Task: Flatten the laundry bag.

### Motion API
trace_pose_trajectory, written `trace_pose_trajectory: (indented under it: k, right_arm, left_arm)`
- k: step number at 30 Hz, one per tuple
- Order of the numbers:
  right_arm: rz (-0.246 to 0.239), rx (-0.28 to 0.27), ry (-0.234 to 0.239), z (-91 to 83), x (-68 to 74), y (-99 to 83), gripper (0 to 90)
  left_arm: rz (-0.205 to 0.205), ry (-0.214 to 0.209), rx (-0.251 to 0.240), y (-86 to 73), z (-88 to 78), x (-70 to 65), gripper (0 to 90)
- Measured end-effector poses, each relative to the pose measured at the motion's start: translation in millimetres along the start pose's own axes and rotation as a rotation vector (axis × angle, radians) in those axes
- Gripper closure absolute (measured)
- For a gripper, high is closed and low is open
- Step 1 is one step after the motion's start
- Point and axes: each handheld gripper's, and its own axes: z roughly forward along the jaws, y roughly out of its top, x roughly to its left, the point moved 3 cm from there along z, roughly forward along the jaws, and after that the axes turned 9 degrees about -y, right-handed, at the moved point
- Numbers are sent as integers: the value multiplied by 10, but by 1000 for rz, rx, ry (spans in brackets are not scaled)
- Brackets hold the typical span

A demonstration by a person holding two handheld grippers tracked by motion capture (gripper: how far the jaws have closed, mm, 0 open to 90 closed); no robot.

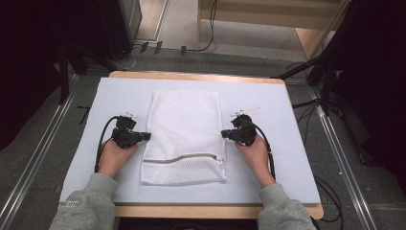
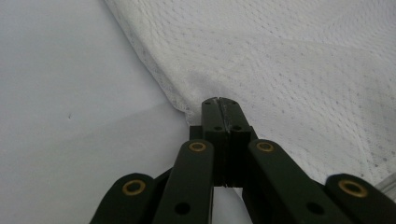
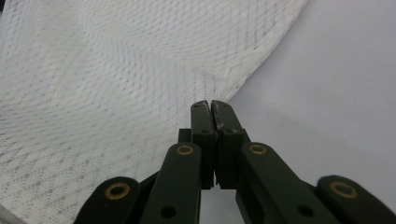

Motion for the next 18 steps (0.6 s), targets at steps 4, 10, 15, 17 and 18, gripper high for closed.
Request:
trace_pose_trajectory:
  k: [4, 10, 15, 17, 18]
  right_arm:
    - [15, -1, 8, 31, -18, 14, 900]
    - [10, 7, 37, 126, 27, 30, 872]
    - [8, -4, 40, 93, 26, 13, 767]
    - [9, -16, 40, 49, 21, 3, 741]
    - [6, -21, 39, 26, 20, -3, 730]
  left_arm:
    - [-23, 27, -24, 51, -16, 100, 900]
    - [-68, 2, -47, 82, -29, 195, 900]
    - [-24, -42, -74, 97, -160, 74, 780]
    - [2, -48, -79, 103, -205, 7, 728]
    - [13, -51, -77, 102, -220, -22, 696]
